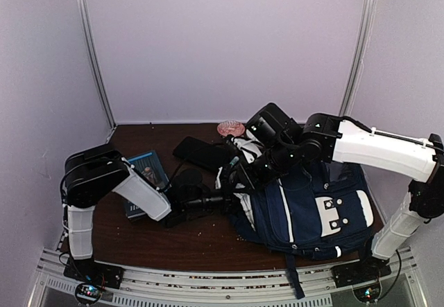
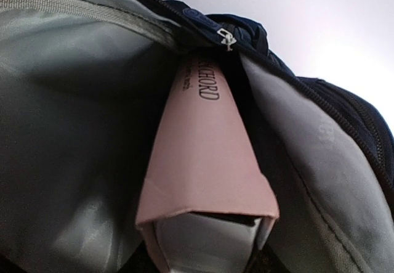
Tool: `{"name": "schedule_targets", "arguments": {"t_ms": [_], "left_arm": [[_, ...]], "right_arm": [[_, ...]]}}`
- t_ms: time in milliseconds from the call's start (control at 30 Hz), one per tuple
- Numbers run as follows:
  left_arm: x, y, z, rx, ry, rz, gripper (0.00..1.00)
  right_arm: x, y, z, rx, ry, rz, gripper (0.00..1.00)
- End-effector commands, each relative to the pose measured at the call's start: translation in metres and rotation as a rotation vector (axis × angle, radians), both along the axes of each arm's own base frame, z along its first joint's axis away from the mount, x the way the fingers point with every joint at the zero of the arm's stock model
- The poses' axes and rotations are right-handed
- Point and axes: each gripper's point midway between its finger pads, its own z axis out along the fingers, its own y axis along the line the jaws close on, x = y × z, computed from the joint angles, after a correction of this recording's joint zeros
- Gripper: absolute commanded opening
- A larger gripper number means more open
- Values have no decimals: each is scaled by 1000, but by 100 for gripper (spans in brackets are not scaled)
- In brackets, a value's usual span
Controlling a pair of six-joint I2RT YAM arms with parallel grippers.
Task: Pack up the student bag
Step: Place the book in the student bag.
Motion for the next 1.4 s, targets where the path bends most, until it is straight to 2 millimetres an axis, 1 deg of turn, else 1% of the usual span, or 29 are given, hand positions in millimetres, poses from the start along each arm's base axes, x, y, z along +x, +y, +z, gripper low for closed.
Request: {"name": "schedule_targets", "arguments": {"t_ms": [0,100,133,200,300,400,433,500,567,600,633,833,967,1067,1200,1267,1367], "left_arm": [[-6,-29,68,-222,-124,-108,49],[-6,-31,72,-236,-139,-119,52],[-6,-31,72,-235,-139,-119,55],[-7,-26,70,-235,-138,-109,65],[-2,-6,58,-210,-115,-47,75],[6,22,44,-171,-94,28,81],[7,33,36,-148,-84,49,82],[7,45,35,-133,-87,68,84],[4,52,37,-121,-97,69,85],[1,53,39,-113,-103,64,88],[-2,55,41,-103,-110,56,97],[-14,62,54,23,-193,21,98],[-17,70,49,183,-257,21,98],[-18,82,42,275,-269,38,98],[-21,92,34,321,-274,40,98],[-23,95,30,337,-276,35,98],[-23,98,23,405,-292,20,98]], "right_arm": [[-51,53,119,458,-26,290,0],[-56,55,123,464,-24,325,0],[-57,55,123,462,-24,335,0],[-55,54,120,440,-34,337,0],[-52,47,118,414,-70,318,0],[-49,38,118,405,-105,300,0],[-47,35,117,393,-117,292,0],[-44,29,111,361,-139,276,0],[-40,23,105,334,-157,258,0],[-39,21,103,321,-168,251,0],[-37,18,100,309,-175,244,0],[-24,5,76,232,-219,203,0],[-16,-9,49,149,-232,179,0],[-14,-16,38,122,-233,163,0],[-13,-21,40,132,-242,138,0],[-12,-22,43,149,-244,122,0],[-11,-23,45,159,-243,104,0]]}}
